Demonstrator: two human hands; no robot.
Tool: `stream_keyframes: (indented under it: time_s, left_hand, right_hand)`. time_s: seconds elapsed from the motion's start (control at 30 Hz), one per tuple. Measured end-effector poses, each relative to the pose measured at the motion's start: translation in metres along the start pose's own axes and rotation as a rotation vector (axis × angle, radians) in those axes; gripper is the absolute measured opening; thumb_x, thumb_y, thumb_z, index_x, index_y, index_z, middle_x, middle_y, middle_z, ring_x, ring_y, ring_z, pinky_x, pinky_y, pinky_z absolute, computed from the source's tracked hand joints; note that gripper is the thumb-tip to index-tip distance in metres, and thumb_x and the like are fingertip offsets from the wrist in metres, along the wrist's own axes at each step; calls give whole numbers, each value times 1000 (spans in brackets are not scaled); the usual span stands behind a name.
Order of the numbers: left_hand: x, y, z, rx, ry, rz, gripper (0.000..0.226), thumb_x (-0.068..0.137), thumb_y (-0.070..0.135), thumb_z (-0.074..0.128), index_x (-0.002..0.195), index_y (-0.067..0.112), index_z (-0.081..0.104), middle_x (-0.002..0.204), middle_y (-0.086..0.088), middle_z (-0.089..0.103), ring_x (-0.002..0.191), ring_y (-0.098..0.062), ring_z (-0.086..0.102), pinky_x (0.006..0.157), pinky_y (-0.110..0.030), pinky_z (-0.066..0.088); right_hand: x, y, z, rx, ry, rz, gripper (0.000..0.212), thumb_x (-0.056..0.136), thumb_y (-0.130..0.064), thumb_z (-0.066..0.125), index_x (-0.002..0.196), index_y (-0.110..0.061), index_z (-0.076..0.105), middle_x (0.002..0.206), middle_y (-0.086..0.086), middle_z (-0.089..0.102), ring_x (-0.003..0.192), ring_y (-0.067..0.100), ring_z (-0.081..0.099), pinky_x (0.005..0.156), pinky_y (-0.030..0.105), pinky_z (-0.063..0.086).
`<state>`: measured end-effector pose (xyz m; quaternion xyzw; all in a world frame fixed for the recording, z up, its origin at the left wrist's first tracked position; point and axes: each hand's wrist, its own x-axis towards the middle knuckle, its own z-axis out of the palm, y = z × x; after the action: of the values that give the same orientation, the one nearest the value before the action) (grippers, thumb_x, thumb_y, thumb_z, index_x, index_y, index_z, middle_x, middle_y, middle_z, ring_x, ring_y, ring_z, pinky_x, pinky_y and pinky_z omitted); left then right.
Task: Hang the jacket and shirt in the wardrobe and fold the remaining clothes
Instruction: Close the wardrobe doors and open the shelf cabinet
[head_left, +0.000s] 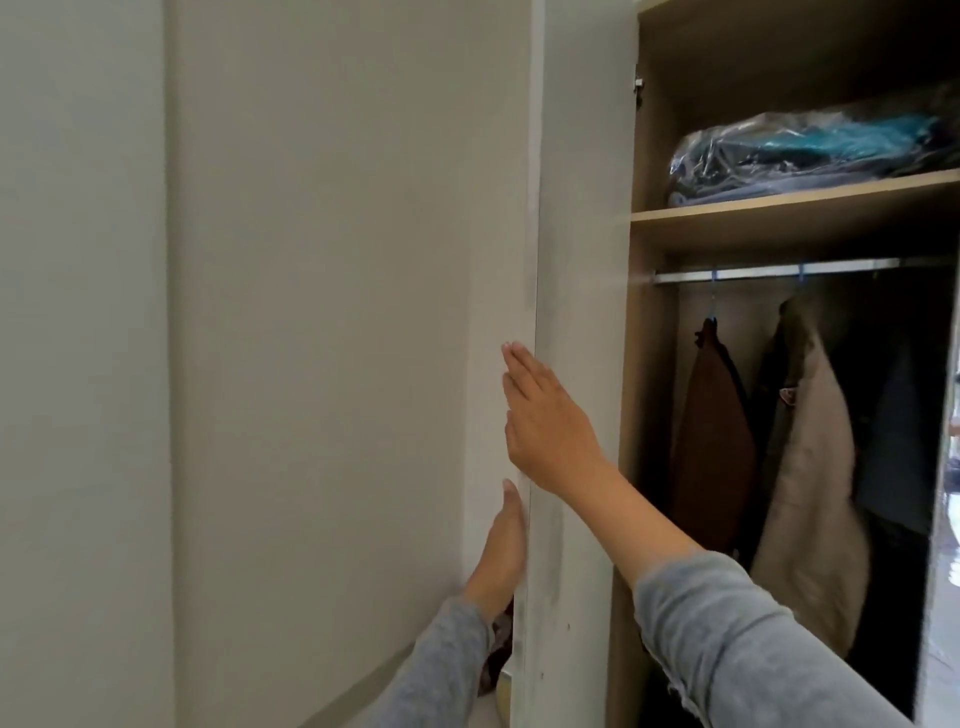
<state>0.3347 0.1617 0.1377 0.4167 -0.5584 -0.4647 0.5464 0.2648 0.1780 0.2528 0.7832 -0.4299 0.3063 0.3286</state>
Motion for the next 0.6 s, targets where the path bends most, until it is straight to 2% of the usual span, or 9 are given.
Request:
stream_keyframes:
  time_s: [0.07,0.17,0.2,0.27,0.4,0.47,0.6]
  left_hand:
    - [5,-8,3,-21,-45,-28,72,93,62,12,148,18,27,151,-1,32,140,-17,29,118,-37,20]
    - [3,-11,14,-51,-133,-41,89,77,80,22,147,25,29,152,1,33,139,-16,30,117,-41,21]
    - [-2,-8,22,-68,-157,-28,91,75,82,24,147,27,29,151,2,33,139,-16,30,117,-42,21]
    - [-10,-7,38,-58,-226,4,98,69,88,27,148,30,24,153,3,29,141,-16,26,118,-41,19]
    - [-24,-8,82,-2,-362,181,83,78,82,18,149,41,4,157,18,6,144,-2,5,119,-36,6]
    - [-23,-15,107,50,-373,271,76,83,78,18,148,42,2,156,23,3,142,6,2,120,-35,5]
    - [-19,-25,159,114,-335,350,58,97,53,22,149,36,0,156,22,-1,140,10,-1,116,-21,4]
  right_hand:
    - [-4,8,6,-155,-7,-23,55,98,-17,28,145,7,16,157,17,-4,145,26,-12,114,32,-11]
    - [-13,21,7,-297,81,-41,51,90,-16,42,134,10,42,151,21,25,144,30,15,118,35,5]
    - [-18,26,6,-286,124,-38,49,87,-15,42,130,10,48,149,21,31,143,30,21,119,34,6]
    - [-32,38,1,-201,178,-29,48,87,-11,38,128,11,49,148,21,33,142,29,23,120,29,3]
    - [-66,71,-12,60,299,76,43,90,-2,40,131,9,47,148,16,35,143,18,17,118,19,8]
    - [-84,91,-17,114,340,129,42,91,-2,40,130,7,48,148,13,35,142,15,16,117,19,13]
    - [-114,136,-27,124,388,227,43,91,0,38,132,7,46,148,11,36,143,16,19,117,22,18]
